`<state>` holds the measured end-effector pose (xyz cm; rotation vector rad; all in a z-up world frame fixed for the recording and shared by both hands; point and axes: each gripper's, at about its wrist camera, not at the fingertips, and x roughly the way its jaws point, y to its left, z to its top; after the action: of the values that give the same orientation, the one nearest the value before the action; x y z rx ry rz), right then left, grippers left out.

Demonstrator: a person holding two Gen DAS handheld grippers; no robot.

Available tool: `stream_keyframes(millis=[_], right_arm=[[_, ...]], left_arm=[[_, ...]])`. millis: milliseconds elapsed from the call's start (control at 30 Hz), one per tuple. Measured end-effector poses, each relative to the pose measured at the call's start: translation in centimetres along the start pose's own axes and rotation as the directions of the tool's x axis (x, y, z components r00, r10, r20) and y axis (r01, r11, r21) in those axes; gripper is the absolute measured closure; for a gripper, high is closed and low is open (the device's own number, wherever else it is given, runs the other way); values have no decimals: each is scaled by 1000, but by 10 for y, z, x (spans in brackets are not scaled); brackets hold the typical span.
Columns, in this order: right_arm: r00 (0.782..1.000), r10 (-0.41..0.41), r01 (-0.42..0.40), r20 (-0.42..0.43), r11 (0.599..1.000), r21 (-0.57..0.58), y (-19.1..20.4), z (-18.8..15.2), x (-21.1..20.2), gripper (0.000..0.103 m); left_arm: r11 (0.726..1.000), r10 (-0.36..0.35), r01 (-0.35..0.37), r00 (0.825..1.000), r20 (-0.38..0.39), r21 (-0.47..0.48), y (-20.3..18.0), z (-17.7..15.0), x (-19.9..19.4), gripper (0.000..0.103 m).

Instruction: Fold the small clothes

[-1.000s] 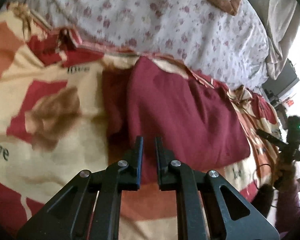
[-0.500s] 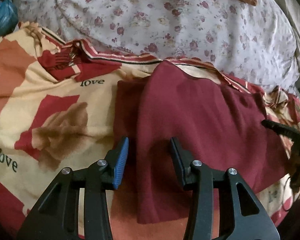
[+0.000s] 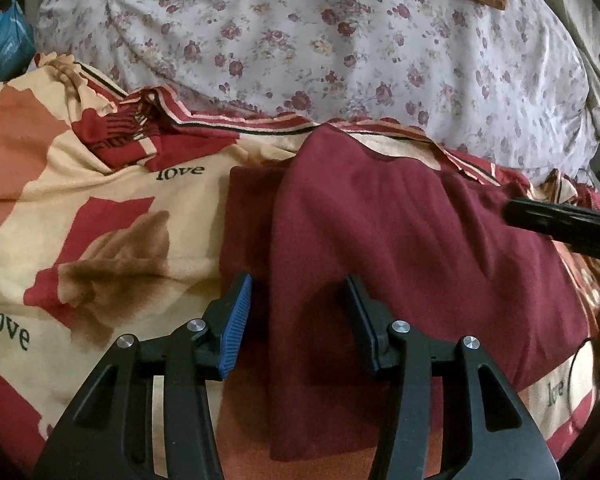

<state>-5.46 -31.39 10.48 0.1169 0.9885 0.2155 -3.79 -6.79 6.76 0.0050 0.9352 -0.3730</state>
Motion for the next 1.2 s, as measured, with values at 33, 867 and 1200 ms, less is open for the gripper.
stream_keyframes(millis=[33, 867, 1200], right_arm=[[1000, 1, -2, -4, 1000, -20, 10, 5, 7, 69], [988, 26, -42, -153, 994, -100, 102, 75, 137, 64], [987, 55, -76, -153, 988, -134, 121, 60, 113, 56]], left_arm=[[1000, -11, 11, 1000, 0, -10, 1, 0, 0, 54], [930, -287, 279, 958, 1, -238, 48, 1, -8, 53], [944, -261, 256, 965, 3, -209, 44, 0, -8, 53]])
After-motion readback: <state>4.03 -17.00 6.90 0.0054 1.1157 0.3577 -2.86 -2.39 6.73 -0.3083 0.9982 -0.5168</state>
